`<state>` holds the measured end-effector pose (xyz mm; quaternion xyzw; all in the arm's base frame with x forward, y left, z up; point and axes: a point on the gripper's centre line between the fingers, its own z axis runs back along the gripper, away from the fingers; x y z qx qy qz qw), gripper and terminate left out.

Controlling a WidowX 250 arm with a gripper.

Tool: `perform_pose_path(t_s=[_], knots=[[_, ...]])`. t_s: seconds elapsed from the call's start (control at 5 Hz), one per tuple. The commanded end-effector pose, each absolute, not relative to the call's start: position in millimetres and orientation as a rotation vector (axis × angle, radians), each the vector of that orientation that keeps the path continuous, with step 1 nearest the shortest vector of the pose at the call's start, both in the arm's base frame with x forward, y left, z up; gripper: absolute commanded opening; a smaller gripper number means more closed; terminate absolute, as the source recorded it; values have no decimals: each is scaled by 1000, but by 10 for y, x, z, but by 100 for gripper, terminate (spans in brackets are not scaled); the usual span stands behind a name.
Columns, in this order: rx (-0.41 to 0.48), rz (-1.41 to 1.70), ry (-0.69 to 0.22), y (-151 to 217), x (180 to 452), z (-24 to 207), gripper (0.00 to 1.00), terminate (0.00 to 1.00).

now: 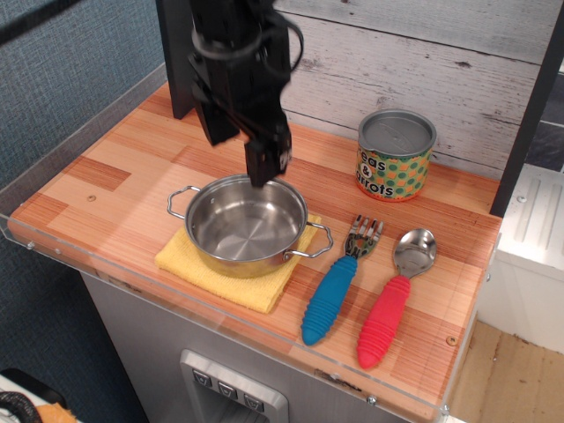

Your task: Moved pot onto cutting board next to utensils

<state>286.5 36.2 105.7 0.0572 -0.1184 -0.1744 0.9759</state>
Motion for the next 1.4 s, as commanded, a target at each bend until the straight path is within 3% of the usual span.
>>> perform_pose_path(t_s=[0.0, 0.6, 1.0, 1.2], knots=[[165, -155, -245, 883, 2854, 1190, 100, 0], [183, 24, -225, 1660, 2821, 1058, 100, 0], [205, 52, -249, 1754, 2842, 1067, 100, 0], [205, 52, -249, 1754, 2842, 1067, 100, 100]])
